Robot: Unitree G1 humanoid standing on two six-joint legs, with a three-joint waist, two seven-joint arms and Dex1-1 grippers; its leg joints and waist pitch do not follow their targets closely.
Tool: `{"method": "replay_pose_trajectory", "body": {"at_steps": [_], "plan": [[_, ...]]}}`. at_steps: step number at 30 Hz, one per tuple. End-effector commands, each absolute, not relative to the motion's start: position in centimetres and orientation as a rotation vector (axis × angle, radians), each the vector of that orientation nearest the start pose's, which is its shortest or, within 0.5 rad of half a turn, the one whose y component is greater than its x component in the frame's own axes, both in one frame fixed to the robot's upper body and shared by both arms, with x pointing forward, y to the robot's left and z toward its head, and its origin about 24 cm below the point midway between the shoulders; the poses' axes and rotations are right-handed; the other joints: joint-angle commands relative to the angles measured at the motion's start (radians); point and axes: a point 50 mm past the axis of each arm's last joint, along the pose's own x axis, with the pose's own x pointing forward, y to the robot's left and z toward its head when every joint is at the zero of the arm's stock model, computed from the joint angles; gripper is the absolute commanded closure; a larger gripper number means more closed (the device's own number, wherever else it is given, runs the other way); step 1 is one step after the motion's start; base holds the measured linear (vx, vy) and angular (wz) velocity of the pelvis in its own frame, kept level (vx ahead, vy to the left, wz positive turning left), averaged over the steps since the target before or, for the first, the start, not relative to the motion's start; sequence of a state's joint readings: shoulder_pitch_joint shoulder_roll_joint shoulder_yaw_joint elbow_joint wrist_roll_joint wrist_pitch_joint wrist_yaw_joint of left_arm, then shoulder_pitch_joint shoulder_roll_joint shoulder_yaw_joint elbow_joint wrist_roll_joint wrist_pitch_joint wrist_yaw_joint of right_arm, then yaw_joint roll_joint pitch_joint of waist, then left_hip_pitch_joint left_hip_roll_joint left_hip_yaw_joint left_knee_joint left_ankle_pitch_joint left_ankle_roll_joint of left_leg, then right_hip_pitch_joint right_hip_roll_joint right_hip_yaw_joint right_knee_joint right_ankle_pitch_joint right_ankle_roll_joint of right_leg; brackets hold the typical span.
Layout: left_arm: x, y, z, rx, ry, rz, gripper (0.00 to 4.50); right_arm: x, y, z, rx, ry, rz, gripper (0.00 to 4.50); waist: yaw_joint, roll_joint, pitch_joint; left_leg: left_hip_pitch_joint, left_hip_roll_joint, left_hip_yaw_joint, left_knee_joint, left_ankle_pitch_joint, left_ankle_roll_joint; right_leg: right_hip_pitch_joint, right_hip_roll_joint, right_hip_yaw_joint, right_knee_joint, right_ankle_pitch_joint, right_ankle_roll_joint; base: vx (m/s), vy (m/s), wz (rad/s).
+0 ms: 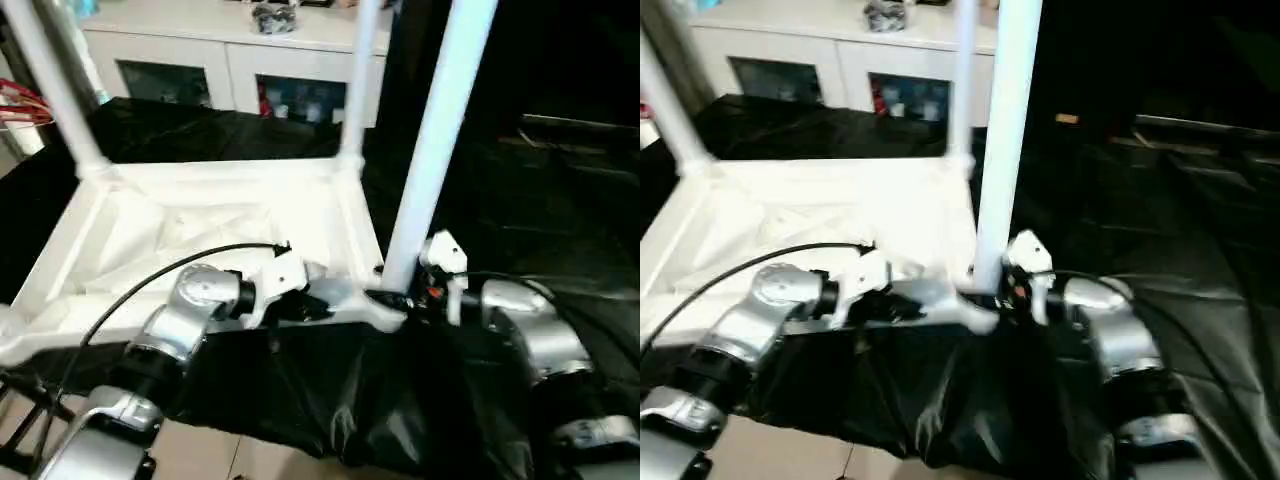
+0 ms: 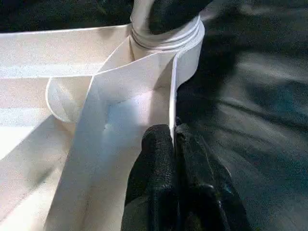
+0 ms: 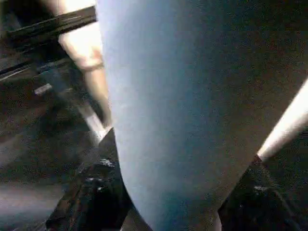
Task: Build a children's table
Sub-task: Rotate leg to tighten
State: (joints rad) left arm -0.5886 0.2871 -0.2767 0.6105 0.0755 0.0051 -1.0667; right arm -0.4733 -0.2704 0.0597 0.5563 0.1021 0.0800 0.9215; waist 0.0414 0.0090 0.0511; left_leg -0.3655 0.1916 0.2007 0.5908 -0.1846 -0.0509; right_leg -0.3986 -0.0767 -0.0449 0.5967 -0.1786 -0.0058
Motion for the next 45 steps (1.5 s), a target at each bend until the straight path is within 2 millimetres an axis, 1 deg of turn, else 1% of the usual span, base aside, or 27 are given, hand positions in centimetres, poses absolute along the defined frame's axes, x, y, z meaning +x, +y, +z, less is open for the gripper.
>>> {"method": "replay_pose_trajectory", "body": {"at_steps": [1,2,3,4,7,8,10,12,13,14,17,18,19,20,22,23,26,28,30,33,34,35,37,38,40,43,45], "plan": [[32.8,9.3,5.4,0.436,0.282,-1.177,4.5,31.0,-12.2,2.1,-0.074,0.339,0.956,2.53,-0.009,-0.005,-0.052,0.022,0.036,-0.029,-0.079,-0.352,-0.015,0.026,-0.065,0.032,-0.096,-0.483,-0.163,0.0,0.0,0.0],[32.9,8.7,5.3,0.433,0.281,-1.16,4.5,31.1,-11.5,1.9,-0.056,0.334,0.922,2.53,-0.013,0.0,-0.05,0.025,0.037,-0.029,-0.079,-0.371,-0.017,0.019,-0.064,0.033,-0.103,-0.501,-0.153,0.0,0.0,0.0],[33.1,8.1,5.3,0.427,0.28,-1.141,4.5,31.1,-10.9,1.8,-0.042,0.333,0.9,2.54,-0.013,0.0,-0.05,0.025,0.037,-0.029,-0.079,-0.371,-0.017,0.019,-0.064,0.033,-0.103,-0.501,-0.153,0.0,0.0,0.0],[33.1,7.6,5.3,0.422,0.28,-1.128,4.5,31.1,-10.2,1.7,-0.032,0.331,0.873,2.54,-0.017,0.0,-0.05,0.026,0.034,-0.033,-0.079,-0.393,-0.017,0.019,-0.064,0.03,-0.106,-0.531,-0.139,0.0,0.0,0.0],[33.4,6.5,5.2,0.42,0.273,-1.087,4.5,31.4,-8.9,1.4,-0.016,0.335,0.805,2.54,-0.02,0.0,-0.049,0.029,0.033,-0.035,-0.079,-0.414,-0.019,0.013,-0.065,0.028,-0.114,-0.572,-0.121,0.0,0.0,0.0],[33.4,5.7,5.3,0.418,0.266,-1.076,4.5,31.7,-7.9,1.5,-0.002,0.335,0.77,2.54,-0.023,0.001,-0.047,0.031,0.032,-0.036,-0.08,-0.435,-0.02,0.01,-0.064,0.026,-0.119,-0.59,-0.112,0.0,0.0,0.0],[33.3,4.9,5.4,0.409,0.252,-1.086,4.5,31.9,-6.8,1.8,-0.005,0.318,0.775,2.54,-0.027,0.004,-0.048,0.027,0.031,-0.041,-0.083,-0.447,-0.022,0.015,-0.065,0.019,-0.121,-0.602,-0.104,0.0,0.0,0.0],[33.2,4.9,5.5,0.41,0.246,-1.096,4.5,32.0,-6.7,2.2,0.01,0.298,0.787,2.54,-0.028,0.005,-0.05,0.026,0.034,-0.044,-0.087,-0.453,-0.017,0.019,-0.065,0.017,-0.122,-0.569,-0.103,0.0,0.0,0.0],[33.1,5.1,5.5,0.413,0.235,-1.121,4.5,32.1,-6.9,2.4,0.04,0.287,0.802,1.98,-0.026,0.002,-0.051,0.025,0.035,-0.042,-0.089,-0.449,-0.012,0.018,-0.065,0.019,-0.121,-0.541,-0.11,0.0,0.0,0.0],[33.1,5.1,5.5,0.413,0.235,-1.121,4.5,32.1,-6.9,2.4,0.04,0.287,0.802,1.84,-0.024,0.004,-0.052,0.028,0.035,-0.04,-0.088,-0.449,-0.01,0.014,-0.064,0.022,-0.119,-0.518,-0.121,0.0,0.0,0.0],[32.8,5.6,5.6,0.416,0.224,-1.17,4.5,32.2,-7.8,2.7,0.048,0.287,0.828,1.7,-0.023,0.002,-0.055,0.019,0.035,-0.037,-0.089,-0.415,0.002,0.021,-0.066,0.029,-0.109,-0.452,-0.146,0.0,0.0,0.0],[32.8,5.8,5.5,0.415,0.229,-1.175,4.5,32.3,-8.1,2.7,0.043,0.287,0.833,1.57,-0.023,0.002,-0.055,0.019,0.035,-0.037,-0.089,-0.415,0.002,0.021,-0.066,0.029,-0.109,-0.452,-0.146,0.0,0.0,0.0],[32.7,6.1,5.5,0.42,0.229,-1.183,4.5,32.3,-8.5,2.8,0.032,0.288,0.848,1.47,-0.022,0.004,-0.056,0.021,0.037,-0.033,-0.088,-0.402,0.005,0.021,-0.065,0.031,-0.106,-0.41,-0.165,0.0,0.0,0.0],[32.6,6.7,5.5,0.423,0.233,-1.196,4.5,32.2,-9.7,3.0,0.008,0.293,0.892,1.47,-0.02,0.002,-0.058,0.019,0.036,-0.031,-0.086,-0.385,0.014,0.027,-0.064,0.032,-0.101,-0.375,-0.177,0.0,0.0,0.0],[32.6,6.8,5.5,0.424,0.233,-1.2,4.5,32.2,-10.0,3.0,0.001,0.295,0.904,1.35,-0.017,0.002,-0.06,0.016,0.037,-0.028,-0.085,-0.351,0.024,0.03,-0.065,0.034,-0.096,-0.328,-0.192,0.0,0.0,0.0],[32.5,7.2,5.5,0.423,0.235,-1.216,4.5,32.1,-10.9,3.2,-0.02,0.304,0.937,1.1,-0.014,0.001,-0.063,0.013,0.037,-0.025,-0.081,-0.307,0.036,0.034,-0.065,0.034,-0.09,-0.28,-0.209,0.0,0.0,0.0],[32.3,7.9,5.5,0.427,0.249,-1.251,4.5,32.0,-12.5,3.4,-0.057,0.326,0.974,0.97,-0.011,0.002,-0.064,0.013,0.039,-0.023,-0.078,-0.277,0.05,0.037,-0.065,0.033,-0.086,-0.247,-0.226,0.0,0.0,0.0],[32.2,8.3,5.5,0.43,0.255,-1.265,4.5,32.0,-13.2,3.5,-0.067,0.338,0.983,0.68,-0.008,0.002,-0.067,0.014,0.039,-0.019,-0.074,-0.244,0.059,0.037,-0.063,0.033,-0.081,-0.203,-0.239,0.0,0.0,0.0],[32.1,9.1,5.6,0.439,0.264,-1.284,4.5,31.8,-14.9,3.8,-0.105,0.369,1.024,0.49,-0.003,0.002,-0.072,0.009,0.04,-0.016,-0.069,-0.184,0.077,0.045,-0.061,0.031,-0.069,-0.12,-0.264,0.05,-0.016,0.03],[32.1,9.4,5.5,0.442,0.279,-1.285,4.5,31.7,-15.6,3.9,-0.16,0.374,1.039,0.24,0.007,0.004,-0.075,0.011,0.044,-0.013,-0.063,-0.13,0.103,0.044,-0.06,0.027,-0.058,-0.036,-0.29,0.0,0.0,0.0],[32.2,9.6,5.5,0.446,0.293,-1.267,4.5,31.7,-15.8,3.9,-0.176,0.379,1.033,0.24,0.009,0.002,-0.074,0.01,0.043,-0.013,-0.064,-0.132,0.103,0.046,-0.061,0.026,-0.058,-0.043,-0.29,0.0,0.0,0.0],[32.3,9.8,5.4,0.43,0.308,-1.248,4.5,31.7,-16.1,3.9,-0.183,0.386,1.032,0.05,0.008,0.002,-0.072,0.01,0.044,-0.013,-0.064,-0.138,0.1,0.045,-0.062,0.026,-0.059,-0.054,-0.29,0.0,0.0,0.0],[32.5,10.0,5.5,0.421,0.305,-1.219,4.5,31.7,-16.4,4.1,-0.179,0.385,1.04,0.05,0.01,0.0,-0.068,0.013,0.043,-0.013,-0.067,-0.182,0.083,0.044,-0.063,0.026,-0.07,-0.147,-0.272,0.0,0.0,0.0],[32.7,10.1,5.6,0.416,0.307,-1.21,4.07,31.7,-16.5,4.3,-0.178,0.379,1.04,0.0,0.01,0.001,-0.066,0.013,0.044,-0.015,-0.069,-0.2,0.072,0.042,-0.063,0.026,-0.074,-0.187,-0.262,0.0,0.0,0.0],[32.7,10.2,5.6,0.399,0.315,-1.21,3.96,31.8,-16.5,4.4,-0.185,0.371,1.041,0.0,0.008,0.002,-0.065,0.014,0.044,-0.017,-0.072,-0.224,0.056,0.041,-0.063,0.026,-0.077,-0.229,-0.248,0.0,0.0,0.0],[32.7,10.3,5.6,0.421,0.315,-1.21,3.53,31.7,-16.4,4.4,-0.186,0.372,1.05,0.0,0.005,0.0,-0.065,0.014,0.043,-0.018,-0.073,-0.233,0.048,0.04,-0.062,0.026,-0.08,-0.244,-0.237,0.0,0.0,0.0],[32.8,10.4,5.5,0.432,0.329,-1.201,3.53,31.7,-16.4,4.4,-0.193,0.37,1.055,0.0,0.004,0.0,-0.066,0.013,0.043,-0.019,-0.072,-0.228,0.049,0.041,-0.062,0.026,-0.078,-0.229,-0.237,0.0,0.0,0.0]]}}
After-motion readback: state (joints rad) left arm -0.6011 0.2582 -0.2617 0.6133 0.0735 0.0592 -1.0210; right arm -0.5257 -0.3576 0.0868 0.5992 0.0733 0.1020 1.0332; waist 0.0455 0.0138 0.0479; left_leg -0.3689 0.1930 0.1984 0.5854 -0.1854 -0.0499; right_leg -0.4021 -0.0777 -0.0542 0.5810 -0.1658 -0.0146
